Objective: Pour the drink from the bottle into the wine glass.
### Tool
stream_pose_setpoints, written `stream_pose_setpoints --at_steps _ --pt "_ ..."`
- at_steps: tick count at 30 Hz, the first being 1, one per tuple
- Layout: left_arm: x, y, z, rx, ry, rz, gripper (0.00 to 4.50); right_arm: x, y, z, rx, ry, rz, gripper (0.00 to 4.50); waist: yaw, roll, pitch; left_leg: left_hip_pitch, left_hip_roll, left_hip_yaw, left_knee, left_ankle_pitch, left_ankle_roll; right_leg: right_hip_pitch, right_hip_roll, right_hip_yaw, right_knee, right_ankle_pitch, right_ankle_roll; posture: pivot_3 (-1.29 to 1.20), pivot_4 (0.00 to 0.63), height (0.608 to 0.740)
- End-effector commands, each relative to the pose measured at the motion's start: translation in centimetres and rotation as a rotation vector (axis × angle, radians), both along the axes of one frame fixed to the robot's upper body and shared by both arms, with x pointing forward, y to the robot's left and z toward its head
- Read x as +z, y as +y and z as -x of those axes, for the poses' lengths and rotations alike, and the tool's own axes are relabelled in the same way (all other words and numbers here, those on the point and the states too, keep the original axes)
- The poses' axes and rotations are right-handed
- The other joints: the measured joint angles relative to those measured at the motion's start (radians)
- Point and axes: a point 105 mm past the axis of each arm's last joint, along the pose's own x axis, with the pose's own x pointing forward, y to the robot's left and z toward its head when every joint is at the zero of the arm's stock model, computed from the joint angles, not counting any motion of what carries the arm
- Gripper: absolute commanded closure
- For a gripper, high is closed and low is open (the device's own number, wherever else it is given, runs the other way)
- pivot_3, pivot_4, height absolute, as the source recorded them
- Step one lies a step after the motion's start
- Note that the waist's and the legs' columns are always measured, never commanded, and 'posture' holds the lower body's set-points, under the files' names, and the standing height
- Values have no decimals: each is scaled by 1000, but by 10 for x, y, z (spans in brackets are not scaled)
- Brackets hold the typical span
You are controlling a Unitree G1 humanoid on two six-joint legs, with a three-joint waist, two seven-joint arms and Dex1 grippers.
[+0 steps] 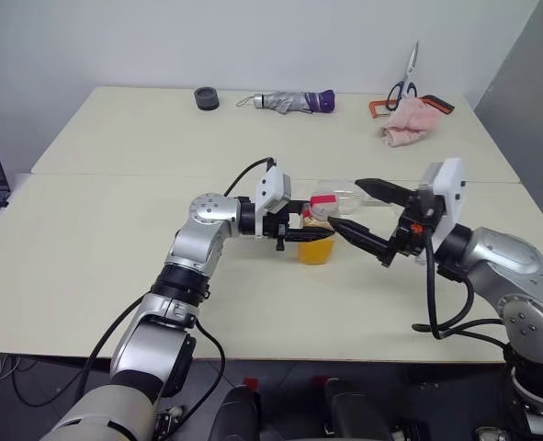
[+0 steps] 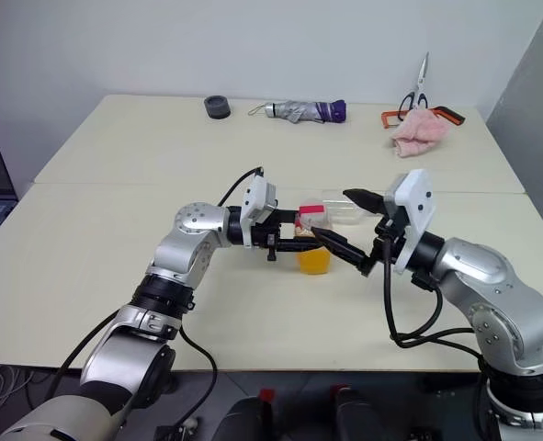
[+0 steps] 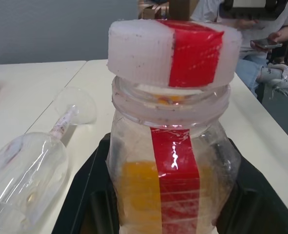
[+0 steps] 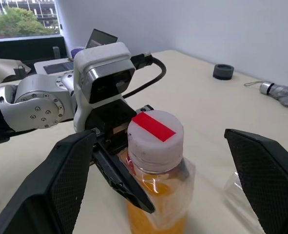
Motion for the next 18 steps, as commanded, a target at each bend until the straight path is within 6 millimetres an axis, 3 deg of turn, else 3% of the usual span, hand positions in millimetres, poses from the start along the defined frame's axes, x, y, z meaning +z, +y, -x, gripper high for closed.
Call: stream_pose_setpoints --at_steps 1,18 --pt "21 -4 5 -36 -63 48 2613 5 4 -1 23 -17 3 0 0 0 0 0 0 0 0 0 0 0 0 0 0 0 0 0 150 740" --pt "21 -6 7 -45 -60 47 2613 2 21 -15 62 -54 39 0 0 0 0 0 0 0 0 0 0 0 0 0 0 0 0 0 150 740"
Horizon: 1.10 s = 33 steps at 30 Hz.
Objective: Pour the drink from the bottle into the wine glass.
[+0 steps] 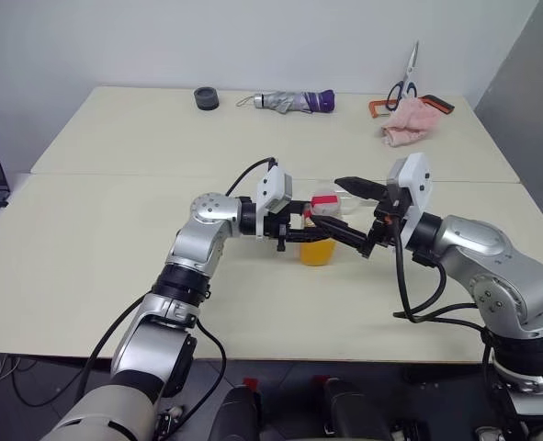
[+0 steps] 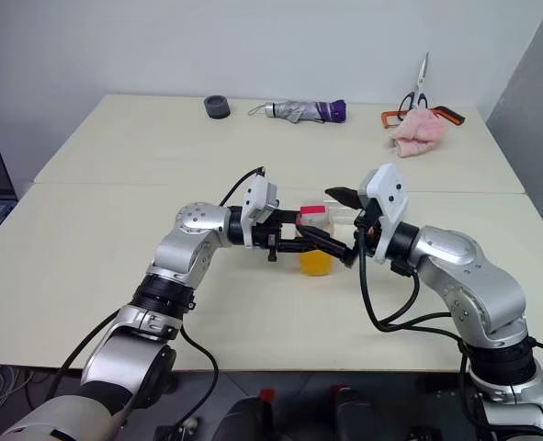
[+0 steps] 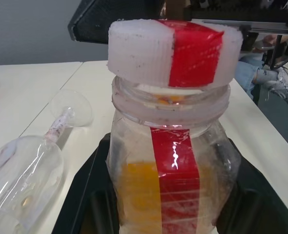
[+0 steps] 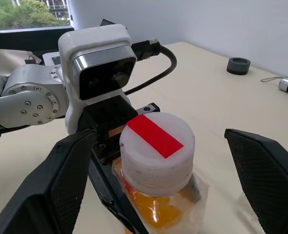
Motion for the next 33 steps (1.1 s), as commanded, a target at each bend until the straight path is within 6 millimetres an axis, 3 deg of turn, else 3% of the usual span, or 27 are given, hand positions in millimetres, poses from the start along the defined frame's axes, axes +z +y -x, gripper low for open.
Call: stream_pose_setpoints --at_steps 1,4,10,16,20,27,33 --pt "20 -4 6 -35 -69 49 2613 10 5 2 25 -57 -6 0 0 0 0 0 0 0 0 0 0 0 0 0 0 0 0 0 150 740" --pt "20 -5 6 -36 -69 49 2613 9 7 1 28 -58 0 616 0 0 0 0 0 0 0 0 0 0 0 0 0 0 0 0 150 740" --pt "20 -5 7 -37 -69 50 2613 11 9 1 32 -69 -15 2638 0 0 0 0 0 0 0 0 0 0 0 0 0 0 0 0 150 740" --pt "19 -5 7 -35 -65 51 2615 15 9 1 26 -90 -39 2628 0 0 0 0 0 0 0 0 0 0 0 0 0 0 0 0 150 740" --pt "18 -5 8 -32 -63 54 2630 15 8 0 -11 -238 83 2628 0 0 0 0 0 0 0 0 0 0 0 0 0 0 0 0 150 740" --pt "17 -5 9 -34 -60 54 2637 23 6 6 52 -61 -164 2720 0 0 0 0 0 0 0 0 0 0 0 0 0 0 0 0 150 740" --pt "17 -5 10 -34 -63 52 2640 26 2 8 41 -51 -185 2774 0 0 0 0 0 0 0 0 0 0 0 0 0 0 0 0 150 740"
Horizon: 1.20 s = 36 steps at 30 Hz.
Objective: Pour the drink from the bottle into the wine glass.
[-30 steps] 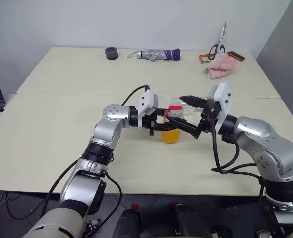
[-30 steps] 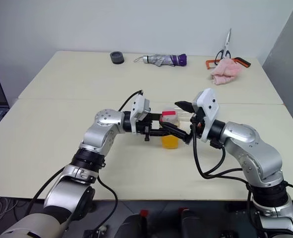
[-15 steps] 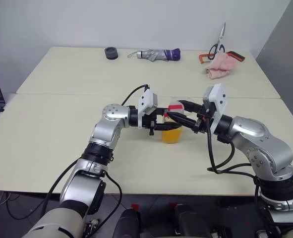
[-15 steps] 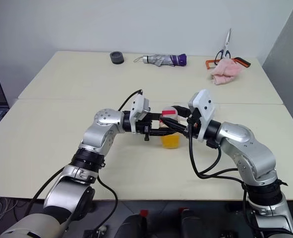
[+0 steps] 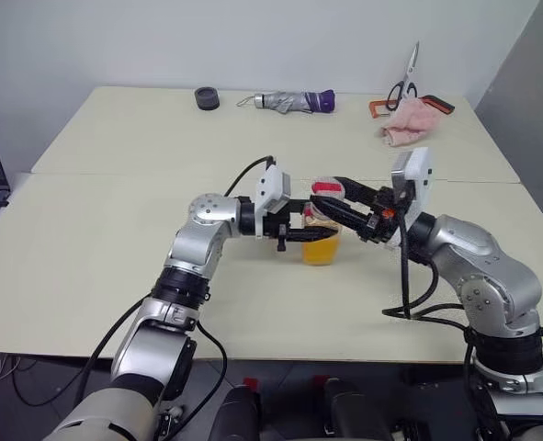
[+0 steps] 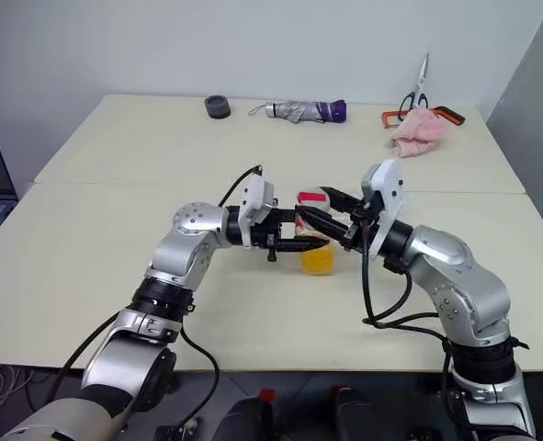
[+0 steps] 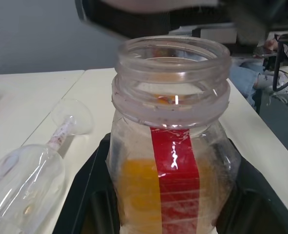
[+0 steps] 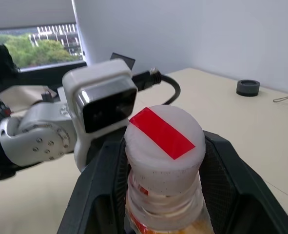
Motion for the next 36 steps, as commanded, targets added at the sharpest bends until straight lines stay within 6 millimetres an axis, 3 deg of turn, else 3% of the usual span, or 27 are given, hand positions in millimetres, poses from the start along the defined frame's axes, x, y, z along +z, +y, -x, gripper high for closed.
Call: stream_pose_setpoints --at_steps 1,4,8,13,18,22,23,25,30,36 --pt "14 -4 6 -29 -53 26 2640 19 -9 6 -40 -100 -8 2775 0 0 0 0 0 0 0 0 0 0 0 0 0 0 0 0 150 740" --pt "14 -2 5 -20 -54 27 2640 25 -29 4 -129 -137 16 2775 0 0 0 0 0 0 0 0 0 0 0 0 0 0 0 0 150 740" --pt "14 1 3 -2 -54 34 2640 4 -73 8 -265 -58 82 2776 10 0 0 -1 0 -1 0 0 0 1 0 -2 -2 0 0 0 150 740" --pt "15 2 2 6 -54 37 2640 -65 -116 7 -460 109 210 2776 4 0 0 0 -1 0 -1 0 0 1 0 0 -1 0 0 0 150 740" --pt "16 3 1 17 -54 40 2640 -124 -136 0 -629 222 281 2776 -6 0 0 2 0 2 0 0 0 1 1 3 1 0 0 0 150 740" --pt "18 4 -1 29 -57 44 2640 -147 -137 1 -649 276 299 2776 -4 1 0 3 1 2 0 0 0 1 2 3 2 0 0 0 150 740" --pt "18 5 -1 31 -57 45 2640 -152 -138 3 -647 299 303 2427 -4 1 0 2 1 2 0 0 0 1 2 3 2 0 0 0 150 740" --pt "19 6 -1 38 -57 46 2640 -156 -140 5 -646 331 290 1807 -2 1 0 2 0 2 0 0 0 1 1 3 2 0 0 0 150 740" --pt "19 12 -4 70 -55 54 2640 -146 -145 14 -598 336 271 156 0 1 0 2 0 2 1 0 0 1 1 3 2 0 1 0 150 740" --pt "23 23 -8 138 -53 78 2640 -130 -152 24 -530 272 410 0 1 1 0 2 0 2 0 0 0 1 1 3 1 0 1 0 150 740"
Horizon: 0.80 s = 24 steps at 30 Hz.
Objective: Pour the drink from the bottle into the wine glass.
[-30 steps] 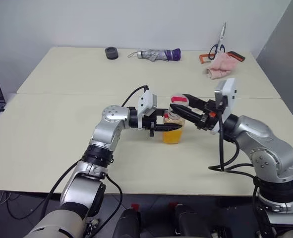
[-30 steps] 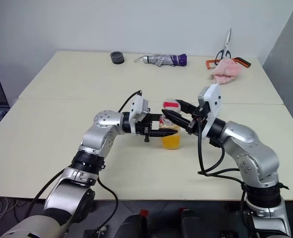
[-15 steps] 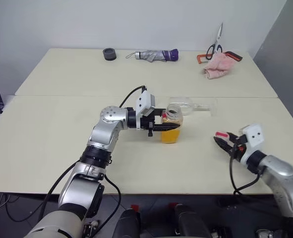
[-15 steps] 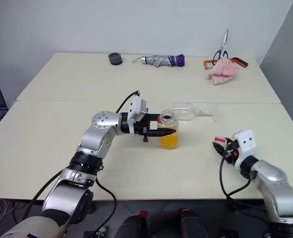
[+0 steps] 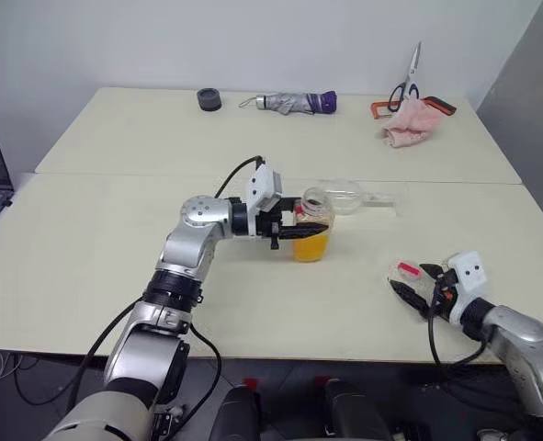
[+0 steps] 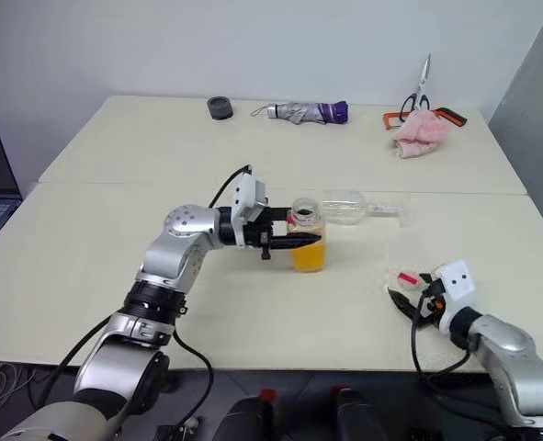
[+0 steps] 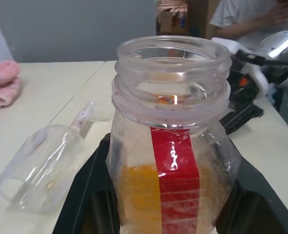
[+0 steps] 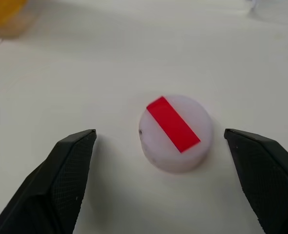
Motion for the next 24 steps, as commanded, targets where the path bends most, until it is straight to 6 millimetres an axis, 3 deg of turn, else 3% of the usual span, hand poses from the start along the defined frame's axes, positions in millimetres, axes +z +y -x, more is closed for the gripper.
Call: stream_pose_setpoints --at_steps 1,4,10,13,21,24 --pt "25 8 0 39 -67 70 2640 32 -4 -1 51 -102 84 0 0 0 0 0 0 0 0 0 0 0 0 0 0 0 0 0 150 740" --pt "33 23 -4 127 -64 107 2640 64 15 -5 132 -203 80 0 -6 0 0 0 0 0 0 0 0 0 0 0 0 0 0 0 150 740" --pt "44 64 -14 378 -79 174 2640 106 108 1 476 -301 -65 0 -18 0 0 2 2 -2 -1 0 0 0 1 0 2 0 0 0 150 740" --pt "44 89 -25 553 -100 179 2641 114 142 1 588 -307 -114 0 -13 0 0 0 1 -3 0 0 0 0 1 -1 2 0 0 0 150 740" --pt "36 171 -51 1031 -96 197 2648 118 193 -27 640 -340 -55 0 0 -1 0 0 0 -4 1 0 0 0 -2 -3 2 0 0 0 150 740" --pt "34 188 -56 1121 -96 198 2649 121 205 -34 634 -364 -40 0 1 -1 0 -2 0 -5 1 0 0 -1 -2 -4 2 0 -1 0 150 740"
